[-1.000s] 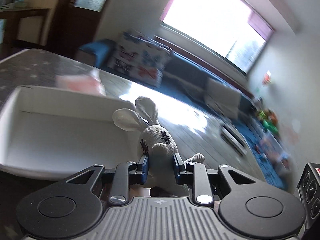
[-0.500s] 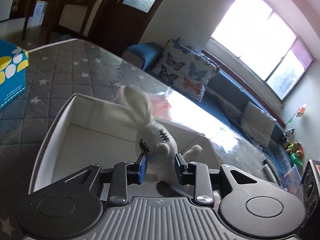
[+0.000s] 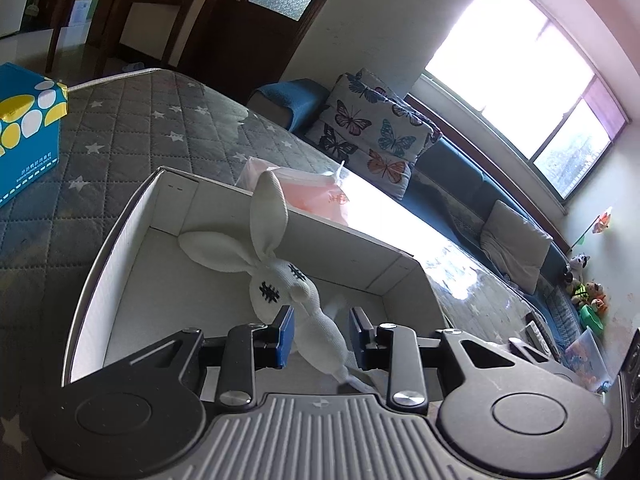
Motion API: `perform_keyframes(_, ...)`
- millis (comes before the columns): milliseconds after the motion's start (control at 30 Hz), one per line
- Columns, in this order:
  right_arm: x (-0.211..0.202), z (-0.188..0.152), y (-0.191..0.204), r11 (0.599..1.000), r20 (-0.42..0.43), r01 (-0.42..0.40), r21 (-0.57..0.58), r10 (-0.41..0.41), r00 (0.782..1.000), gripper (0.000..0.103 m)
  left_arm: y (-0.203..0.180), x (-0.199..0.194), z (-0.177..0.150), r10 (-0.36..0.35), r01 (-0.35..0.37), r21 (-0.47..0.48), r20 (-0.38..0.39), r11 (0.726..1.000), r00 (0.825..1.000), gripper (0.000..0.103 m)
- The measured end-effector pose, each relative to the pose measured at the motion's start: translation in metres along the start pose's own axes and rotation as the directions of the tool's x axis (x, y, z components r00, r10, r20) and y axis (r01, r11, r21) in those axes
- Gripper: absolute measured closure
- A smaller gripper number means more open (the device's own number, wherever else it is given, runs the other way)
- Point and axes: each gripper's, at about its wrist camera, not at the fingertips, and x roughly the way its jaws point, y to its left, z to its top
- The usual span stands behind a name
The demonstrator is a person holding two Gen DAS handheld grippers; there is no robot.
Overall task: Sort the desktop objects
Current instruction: 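Lift the bunny with the right tool and carry it over the box, then open the right tool to drop the bunny into the box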
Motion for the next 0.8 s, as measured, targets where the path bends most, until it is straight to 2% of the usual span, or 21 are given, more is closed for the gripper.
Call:
perform_keyframes(133, -0.019, -0.009, 0.003, 0.999, 0.028, 0.034, -0.001, -0.034, 0.999, 0.0, -0.005, -0.009, -0.005, -0.007, 0.007, 0.007, 0.008, 1.0, 1.0, 0.07)
perform_keyframes(300, -0.04, -0.022, 0.0, 0.998, 0.058, 0.051, 0.029, -0.053, 0.997, 0.0, -0.013, -0.018, -0.014, -0.015, 0.014, 0.023, 0.011, 1.0, 1.0, 0.07)
perform_keyframes(533, -0.069, -0.04, -0.011, 0.993, 0.119, 0.024, 0.118, -0.038, 0.992, 0.0, -0.02, -0.025, -0.025, -0.016, 0.016, 0.032, 0.002, 0.999, 1.0, 0.07)
perform_keyframes(800, -0.091, -0.064, -0.014, 0.98, 0.109, 0.017, 0.201, -0.04, 0.993, 0.0, -0.031, -0.036, -0.042, -0.035, 0.035, 0.07, -0.006, 0.997, 0.999, 0.07)
